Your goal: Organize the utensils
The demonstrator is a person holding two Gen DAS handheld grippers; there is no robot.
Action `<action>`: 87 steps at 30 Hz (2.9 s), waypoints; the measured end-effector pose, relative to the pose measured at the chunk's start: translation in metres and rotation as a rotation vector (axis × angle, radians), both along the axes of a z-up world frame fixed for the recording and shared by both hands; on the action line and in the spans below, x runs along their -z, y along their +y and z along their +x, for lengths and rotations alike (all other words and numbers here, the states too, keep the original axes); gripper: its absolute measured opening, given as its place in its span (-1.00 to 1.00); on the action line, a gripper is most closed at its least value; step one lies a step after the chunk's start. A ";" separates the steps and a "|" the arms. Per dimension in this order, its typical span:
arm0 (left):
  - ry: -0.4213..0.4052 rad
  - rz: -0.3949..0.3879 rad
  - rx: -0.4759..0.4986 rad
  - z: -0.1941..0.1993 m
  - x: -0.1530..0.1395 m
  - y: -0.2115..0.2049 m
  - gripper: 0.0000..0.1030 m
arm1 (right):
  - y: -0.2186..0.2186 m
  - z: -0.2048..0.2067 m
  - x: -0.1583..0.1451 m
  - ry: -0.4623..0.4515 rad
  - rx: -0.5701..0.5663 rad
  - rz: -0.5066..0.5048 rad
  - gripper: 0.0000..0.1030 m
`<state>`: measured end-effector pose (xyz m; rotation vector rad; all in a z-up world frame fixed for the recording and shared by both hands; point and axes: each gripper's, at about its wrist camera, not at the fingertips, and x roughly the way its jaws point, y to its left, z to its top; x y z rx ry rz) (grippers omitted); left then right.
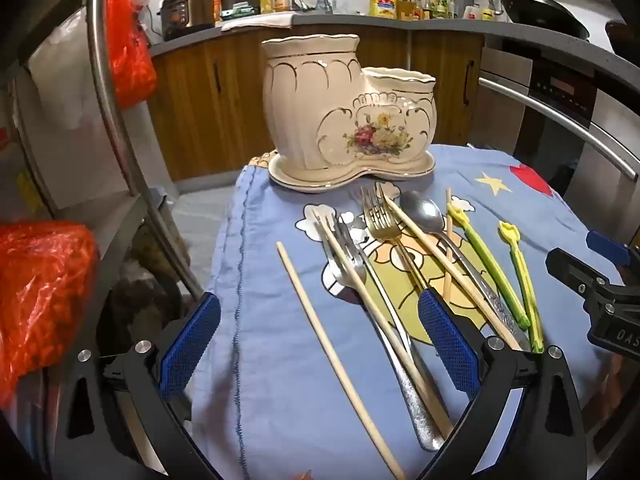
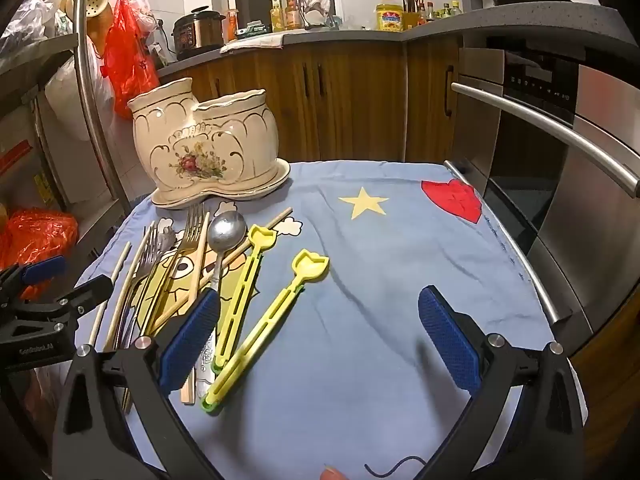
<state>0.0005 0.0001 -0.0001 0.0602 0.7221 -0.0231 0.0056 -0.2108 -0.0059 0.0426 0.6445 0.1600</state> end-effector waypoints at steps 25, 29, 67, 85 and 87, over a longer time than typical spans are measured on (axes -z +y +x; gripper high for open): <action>-0.005 -0.004 0.000 -0.001 0.002 0.002 0.91 | 0.002 0.001 0.002 0.001 -0.001 -0.007 0.90; -0.003 -0.004 -0.001 -0.001 0.001 0.002 0.91 | 0.002 0.000 0.003 0.001 0.001 -0.008 0.90; -0.002 -0.004 0.000 -0.001 0.001 0.002 0.91 | 0.000 -0.002 0.003 -0.001 -0.001 -0.012 0.90; -0.001 -0.008 0.001 -0.001 0.001 0.001 0.91 | 0.003 0.000 0.007 0.016 -0.005 -0.022 0.90; -0.001 -0.006 0.001 -0.001 0.001 0.001 0.91 | 0.003 0.000 0.008 0.020 -0.005 -0.022 0.90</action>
